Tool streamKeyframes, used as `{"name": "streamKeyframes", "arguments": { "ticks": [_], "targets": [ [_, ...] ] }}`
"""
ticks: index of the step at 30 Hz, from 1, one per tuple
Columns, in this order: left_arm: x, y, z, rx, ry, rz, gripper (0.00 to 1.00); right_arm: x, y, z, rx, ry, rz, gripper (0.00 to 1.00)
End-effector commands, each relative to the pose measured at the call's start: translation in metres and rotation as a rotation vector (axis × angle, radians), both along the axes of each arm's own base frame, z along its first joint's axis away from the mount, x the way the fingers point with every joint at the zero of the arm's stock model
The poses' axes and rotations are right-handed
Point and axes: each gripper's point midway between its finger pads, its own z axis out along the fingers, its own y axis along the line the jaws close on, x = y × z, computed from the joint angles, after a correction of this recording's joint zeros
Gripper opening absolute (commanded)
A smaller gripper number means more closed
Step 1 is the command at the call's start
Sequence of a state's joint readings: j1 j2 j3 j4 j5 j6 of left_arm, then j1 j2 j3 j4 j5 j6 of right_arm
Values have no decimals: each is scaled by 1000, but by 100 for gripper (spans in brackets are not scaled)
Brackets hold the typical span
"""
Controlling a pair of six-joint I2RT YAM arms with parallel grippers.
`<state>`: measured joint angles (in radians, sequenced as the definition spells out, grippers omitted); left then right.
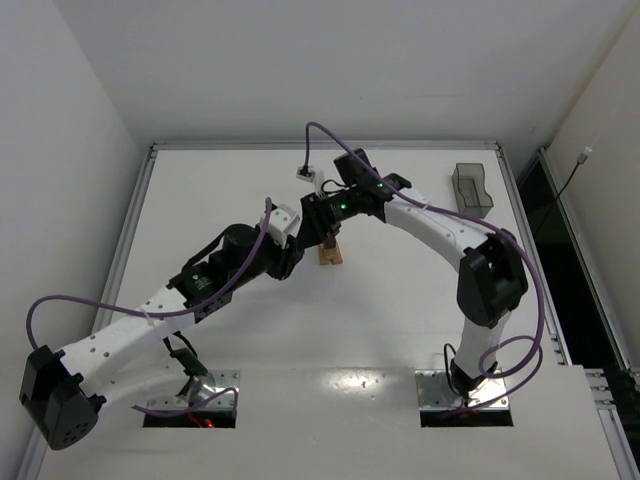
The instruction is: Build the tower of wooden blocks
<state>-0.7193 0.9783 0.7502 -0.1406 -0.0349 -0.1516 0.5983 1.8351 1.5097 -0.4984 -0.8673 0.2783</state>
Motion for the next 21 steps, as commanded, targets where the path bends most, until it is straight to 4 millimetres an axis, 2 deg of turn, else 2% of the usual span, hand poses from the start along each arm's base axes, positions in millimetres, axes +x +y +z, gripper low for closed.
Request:
{"name": "streamKeyframes", "arguments": {
  "ticks": [1, 4, 9, 14, 16, 17, 20, 21],
  "targets": [
    [7, -8, 37, -84, -71, 1, 0, -5, 13, 16, 47, -42, 53, 40],
    [7, -8, 37, -84, -71, 1, 0, -5, 13, 15, 48, -50, 57, 30],
    [8, -7, 39, -88, -80, 9, 0, -6, 12, 15, 43, -43, 57, 0],
    [8, -7, 35, -81, -73, 9, 0, -7, 11, 11, 38, -43, 61, 0],
    [7, -6, 33, -75, -66, 9, 17, -8, 10, 15, 44, -51, 61, 0],
    [7, -6, 33, -75, -66, 9, 38, -6, 10, 14, 37, -55, 54, 0],
    [7, -6, 33, -75, -66, 9, 53, -8, 8, 14, 36, -54, 54, 0],
    [8, -4, 28, -67, -61, 20, 69, -8, 8, 14, 36, -54, 54, 0]
  ]
}}
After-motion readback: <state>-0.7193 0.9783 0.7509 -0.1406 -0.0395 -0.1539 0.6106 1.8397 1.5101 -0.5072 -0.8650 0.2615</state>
